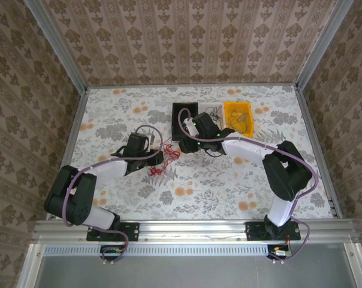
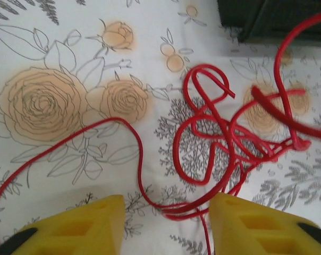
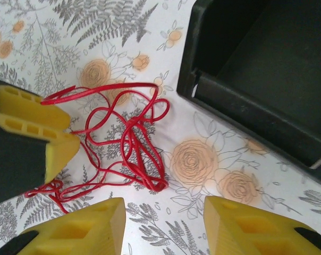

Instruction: Untangle the cables

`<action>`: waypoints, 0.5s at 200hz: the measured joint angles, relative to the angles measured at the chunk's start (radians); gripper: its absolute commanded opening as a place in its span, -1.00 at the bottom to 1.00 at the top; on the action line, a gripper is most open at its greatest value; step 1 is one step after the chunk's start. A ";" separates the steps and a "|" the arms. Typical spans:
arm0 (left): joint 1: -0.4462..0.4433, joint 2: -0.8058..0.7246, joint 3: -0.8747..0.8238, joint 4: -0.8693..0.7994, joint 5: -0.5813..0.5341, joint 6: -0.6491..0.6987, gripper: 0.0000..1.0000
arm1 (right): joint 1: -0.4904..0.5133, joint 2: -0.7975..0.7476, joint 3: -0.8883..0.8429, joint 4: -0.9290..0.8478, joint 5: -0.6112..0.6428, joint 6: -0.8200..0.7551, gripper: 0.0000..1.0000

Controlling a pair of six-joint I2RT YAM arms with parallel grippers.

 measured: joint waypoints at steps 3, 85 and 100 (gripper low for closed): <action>0.000 0.005 0.006 -0.002 0.000 0.006 -0.34 | 0.000 0.006 0.004 -0.002 -0.004 0.000 -0.14; 0.000 0.092 0.056 0.002 0.004 0.031 -0.94 | 0.000 0.195 0.168 -0.064 -0.130 -0.002 -0.17; 0.000 0.091 0.057 0.002 0.005 0.031 -0.98 | 0.003 0.219 0.188 -0.072 -0.159 -0.007 -0.17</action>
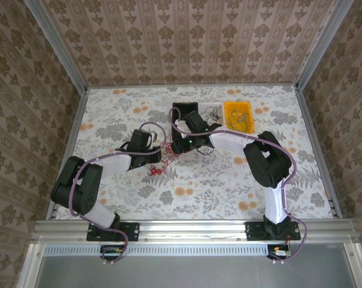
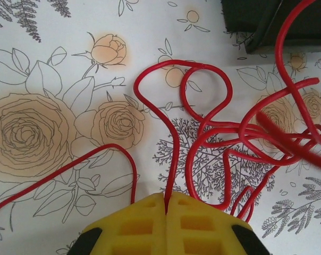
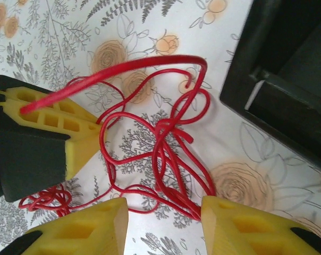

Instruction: Untangle the cables

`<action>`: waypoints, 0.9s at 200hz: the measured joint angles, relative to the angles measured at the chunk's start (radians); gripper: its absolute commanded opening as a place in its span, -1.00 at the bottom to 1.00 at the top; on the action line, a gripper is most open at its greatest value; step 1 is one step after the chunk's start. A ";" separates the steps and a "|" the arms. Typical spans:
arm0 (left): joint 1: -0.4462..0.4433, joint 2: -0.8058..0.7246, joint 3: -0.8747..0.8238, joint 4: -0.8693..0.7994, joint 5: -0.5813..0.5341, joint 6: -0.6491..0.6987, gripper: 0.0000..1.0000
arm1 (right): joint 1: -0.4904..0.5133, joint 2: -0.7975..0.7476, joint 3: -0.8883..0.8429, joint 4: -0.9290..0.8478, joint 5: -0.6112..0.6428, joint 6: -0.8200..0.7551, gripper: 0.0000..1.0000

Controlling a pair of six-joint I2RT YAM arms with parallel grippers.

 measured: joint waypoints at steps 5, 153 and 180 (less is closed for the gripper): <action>0.000 0.000 0.000 0.000 0.000 0.000 -1.00 | 0.002 0.006 0.004 -0.004 -0.006 -0.002 -0.17; 0.109 -0.318 -0.121 -0.005 -0.019 -0.111 -1.00 | -0.044 -0.076 -0.167 -0.090 0.015 -0.026 -0.92; 0.151 -0.364 -0.129 -0.002 -0.018 -0.120 -1.00 | -0.082 -0.153 -0.243 -0.084 0.047 -0.017 -0.88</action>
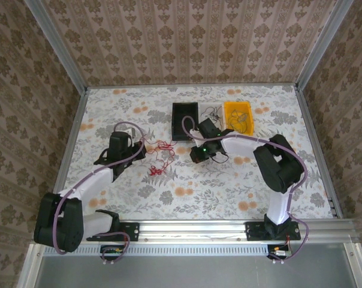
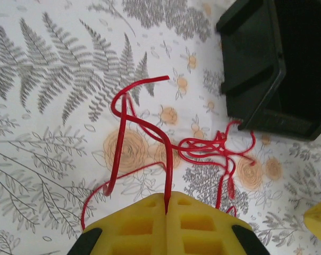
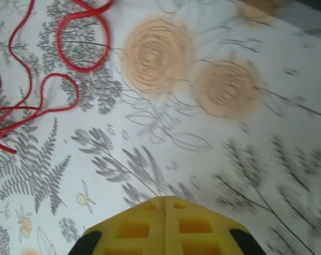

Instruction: Untangle the cables

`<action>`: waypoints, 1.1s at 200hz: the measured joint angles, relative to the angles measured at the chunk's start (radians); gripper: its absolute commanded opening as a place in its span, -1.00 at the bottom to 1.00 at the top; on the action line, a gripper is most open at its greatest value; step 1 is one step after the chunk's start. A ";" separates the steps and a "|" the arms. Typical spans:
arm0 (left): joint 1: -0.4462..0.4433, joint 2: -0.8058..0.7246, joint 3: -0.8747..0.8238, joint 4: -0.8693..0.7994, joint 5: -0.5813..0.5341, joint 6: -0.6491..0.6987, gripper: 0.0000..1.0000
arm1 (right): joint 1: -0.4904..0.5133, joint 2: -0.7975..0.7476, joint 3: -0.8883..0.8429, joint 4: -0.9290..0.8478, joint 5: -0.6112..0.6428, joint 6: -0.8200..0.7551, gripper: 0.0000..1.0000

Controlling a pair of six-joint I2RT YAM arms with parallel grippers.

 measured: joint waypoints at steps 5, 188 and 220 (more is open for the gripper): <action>0.001 -0.005 0.001 0.000 0.008 0.001 -1.00 | -0.005 -0.011 -0.011 0.002 0.004 0.002 -0.87; -0.035 -0.180 0.084 -0.064 0.309 0.106 -1.00 | 0.062 -0.071 0.192 0.047 -0.166 -0.012 0.17; -0.035 -0.167 0.084 -0.059 0.303 0.106 -1.00 | 0.076 -0.072 0.128 0.031 -0.187 -0.040 0.17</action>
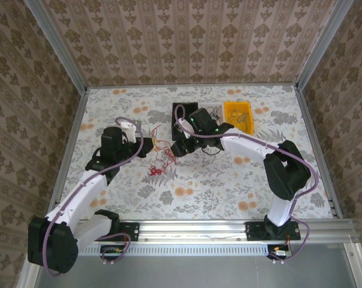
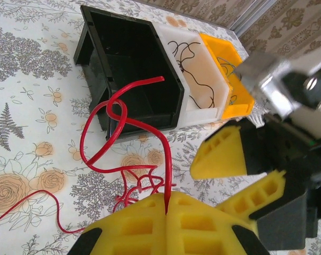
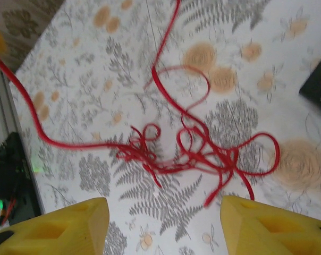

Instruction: Untangle the cables

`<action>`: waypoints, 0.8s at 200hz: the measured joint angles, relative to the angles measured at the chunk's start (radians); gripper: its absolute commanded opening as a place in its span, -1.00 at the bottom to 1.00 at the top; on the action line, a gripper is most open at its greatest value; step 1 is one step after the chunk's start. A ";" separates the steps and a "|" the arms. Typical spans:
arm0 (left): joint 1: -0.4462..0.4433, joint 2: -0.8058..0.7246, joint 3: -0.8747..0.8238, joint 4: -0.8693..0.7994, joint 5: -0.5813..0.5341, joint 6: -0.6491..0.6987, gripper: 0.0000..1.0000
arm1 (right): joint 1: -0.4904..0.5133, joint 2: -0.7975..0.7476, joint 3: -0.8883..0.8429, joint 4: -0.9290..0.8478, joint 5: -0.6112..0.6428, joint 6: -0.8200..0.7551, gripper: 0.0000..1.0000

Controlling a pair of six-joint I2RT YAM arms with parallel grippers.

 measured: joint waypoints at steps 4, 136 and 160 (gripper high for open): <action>0.000 0.004 0.000 0.002 0.000 0.000 -1.00 | -0.001 0.000 -0.008 -0.003 0.000 -0.002 0.17; -0.019 0.065 0.006 0.015 0.015 0.000 -1.00 | -0.003 0.178 0.037 -0.024 0.068 -0.045 0.02; -0.019 0.077 0.006 0.025 0.015 -0.001 -1.00 | -0.003 0.209 0.055 -0.023 0.069 -0.051 -0.22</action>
